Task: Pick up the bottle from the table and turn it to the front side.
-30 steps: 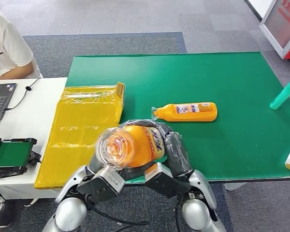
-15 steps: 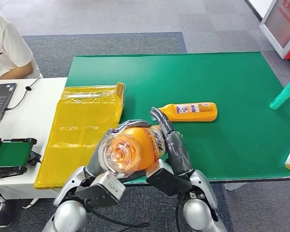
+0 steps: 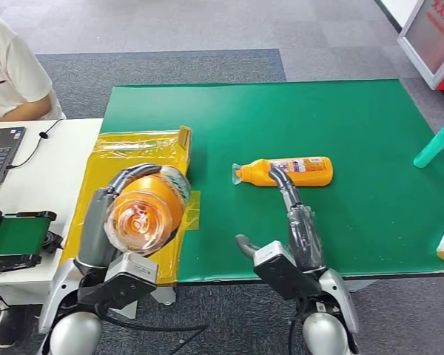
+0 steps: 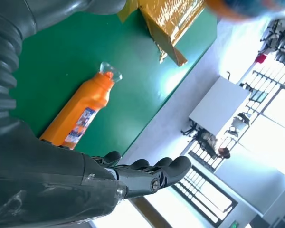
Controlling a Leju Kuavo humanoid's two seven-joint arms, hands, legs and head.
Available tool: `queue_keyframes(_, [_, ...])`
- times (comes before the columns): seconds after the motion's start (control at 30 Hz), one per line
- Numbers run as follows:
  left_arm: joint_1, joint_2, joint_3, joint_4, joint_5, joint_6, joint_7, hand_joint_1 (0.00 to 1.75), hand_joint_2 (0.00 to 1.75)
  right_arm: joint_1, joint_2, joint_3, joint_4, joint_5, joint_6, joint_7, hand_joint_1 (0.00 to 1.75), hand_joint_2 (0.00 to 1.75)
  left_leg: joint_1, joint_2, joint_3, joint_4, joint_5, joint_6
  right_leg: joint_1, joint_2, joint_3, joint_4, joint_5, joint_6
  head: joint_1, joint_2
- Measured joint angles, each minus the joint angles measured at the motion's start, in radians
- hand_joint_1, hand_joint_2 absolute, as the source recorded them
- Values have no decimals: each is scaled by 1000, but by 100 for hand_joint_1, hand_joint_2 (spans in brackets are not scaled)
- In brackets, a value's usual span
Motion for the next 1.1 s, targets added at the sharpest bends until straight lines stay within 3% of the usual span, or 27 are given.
queue_keyframes(0.17, [15,-3,126,-27,-291,25,40,175,175,41,5,-29,-102,37,40,-22,0,175,0,0,0,0,0,0,0,0,0,0,0,0,0,0])
queue_keyframes(0.3, [7,2,232,-17,-368,-4,68,175,175,61,5,-36,-177,14,107,-34,0,175,0,0,0,0,0,0,0,0,0,0,0,0,0,0])
queue_keyframes(0.5, [-37,62,374,103,-515,-38,107,175,175,72,3,-14,-257,-24,187,-53,0,175,0,0,0,0,1,-1,0,0,0,0,0,-1,0,0])
queue_keyframes(0.63, [-62,149,389,198,-633,-63,138,175,175,69,-6,15,-293,-38,217,-48,0,175,0,0,0,0,1,-1,0,0,-1,0,0,-1,0,0])
queue_keyframes(0.83, [-124,281,346,336,-639,-122,199,175,175,37,-18,55,-324,-37,238,-36,0,175,0,0,0,0,1,0,0,0,-1,0,0,-1,0,0])
queue_keyframes(0.97, [-171,319,313,403,-639,-136,211,175,175,25,-25,68,-342,-45,241,-36,0,175,0,0,0,0,1,0,0,0,-1,0,1,0,0,0])
queue_keyframes(1.1, [-212,319,296,445,-639,-147,211,175,175,20,-27,73,-351,-62,243,-31,0,175,0,0,0,0,1,0,0,0,-1,0,1,0,0,0])
